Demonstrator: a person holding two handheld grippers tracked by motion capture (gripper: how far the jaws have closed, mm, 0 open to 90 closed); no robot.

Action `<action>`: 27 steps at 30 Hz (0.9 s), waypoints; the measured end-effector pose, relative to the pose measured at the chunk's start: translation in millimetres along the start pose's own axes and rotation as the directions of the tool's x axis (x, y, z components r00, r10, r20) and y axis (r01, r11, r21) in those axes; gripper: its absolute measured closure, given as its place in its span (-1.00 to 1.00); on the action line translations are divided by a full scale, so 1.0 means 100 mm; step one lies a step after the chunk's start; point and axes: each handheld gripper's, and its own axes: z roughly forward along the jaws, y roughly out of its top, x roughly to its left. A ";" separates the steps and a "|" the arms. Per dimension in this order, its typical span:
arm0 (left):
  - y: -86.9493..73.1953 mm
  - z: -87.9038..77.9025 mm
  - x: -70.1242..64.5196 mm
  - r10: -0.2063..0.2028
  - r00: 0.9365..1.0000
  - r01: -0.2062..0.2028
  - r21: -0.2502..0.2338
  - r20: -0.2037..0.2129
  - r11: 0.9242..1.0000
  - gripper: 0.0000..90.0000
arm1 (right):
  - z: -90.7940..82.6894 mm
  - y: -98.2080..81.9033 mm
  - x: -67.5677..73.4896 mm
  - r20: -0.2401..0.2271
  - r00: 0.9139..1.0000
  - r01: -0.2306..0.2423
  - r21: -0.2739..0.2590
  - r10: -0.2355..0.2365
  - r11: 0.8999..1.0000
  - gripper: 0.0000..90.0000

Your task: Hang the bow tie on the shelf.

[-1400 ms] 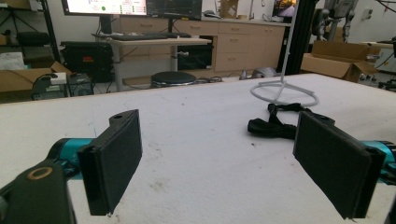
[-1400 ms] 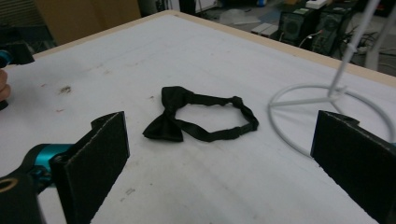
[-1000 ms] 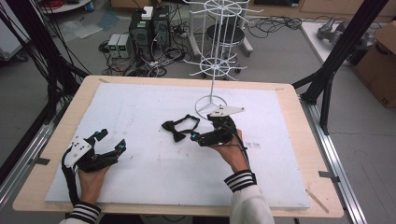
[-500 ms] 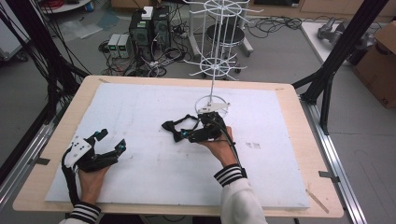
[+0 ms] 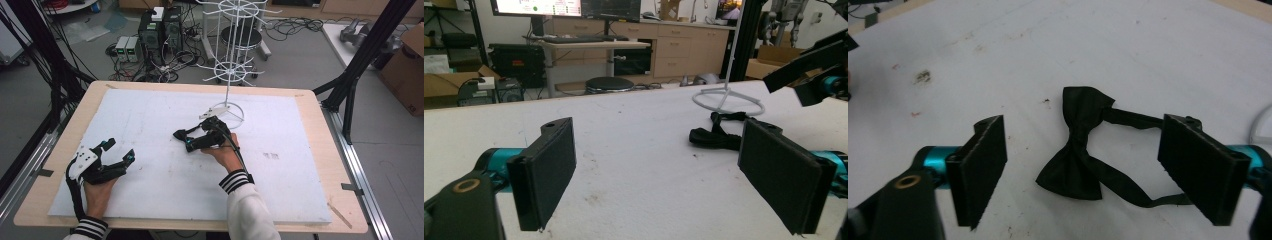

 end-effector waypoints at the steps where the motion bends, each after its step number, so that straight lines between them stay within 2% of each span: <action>1: 0.00 0.00 0.00 -0.001 1.000 0.001 -0.001 0.000 1.000 -0.65 | 0.02 0.00 0.00 -0.002 1.000 0.001 0.009 -0.001 1.000 -0.56; 5: 0.00 0.00 0.00 -0.002 1.000 0.002 -0.001 0.000 1.000 -0.65 | 0.08 -0.01 -0.03 -0.010 1.000 -0.007 0.043 0.007 0.999 -0.55; 15: 0.00 0.00 0.00 0.000 1.000 0.000 0.000 0.000 1.000 -0.65 | 0.24 0.05 -0.01 -0.022 1.000 0.017 0.122 -0.015 0.992 -0.27; 19: 0.00 0.00 0.00 0.001 1.000 -0.001 0.000 0.000 1.000 -0.65 | 0.32 0.03 -0.01 -0.006 1.000 0.028 0.169 -0.028 0.985 -0.19; 21: 0.00 0.00 0.00 0.000 1.000 0.000 -0.001 0.000 1.000 -0.65 | 0.33 0.03 0.01 0.001 1.000 0.010 0.193 -0.010 0.981 -0.15; 22: 0.00 0.00 0.00 0.000 1.000 0.000 0.000 0.000 1.000 -0.65 | 0.35 0.03 0.00 -0.004 1.000 0.022 0.186 -0.022 0.982 -0.12; 23: 0.00 0.00 0.00 0.000 1.000 0.000 0.000 0.000 1.000 -0.65 | 0.36 0.02 0.02 0.003 1.000 0.007 0.197 -0.008 0.980 -0.08; 24: 0.00 0.00 0.00 -0.001 1.000 0.001 -0.001 0.000 1.000 -0.65 | 0.39 0.02 0.00 -0.005 1.000 0.030 0.189 -0.030 0.982 -0.05; 27: 0.00 0.00 0.00 -0.001 1.000 0.001 0.000 -0.001 1.000 -0.65 | 0.42 0.02 0.00 -0.001 0.999 0.040 0.196 -0.041 0.980 0.02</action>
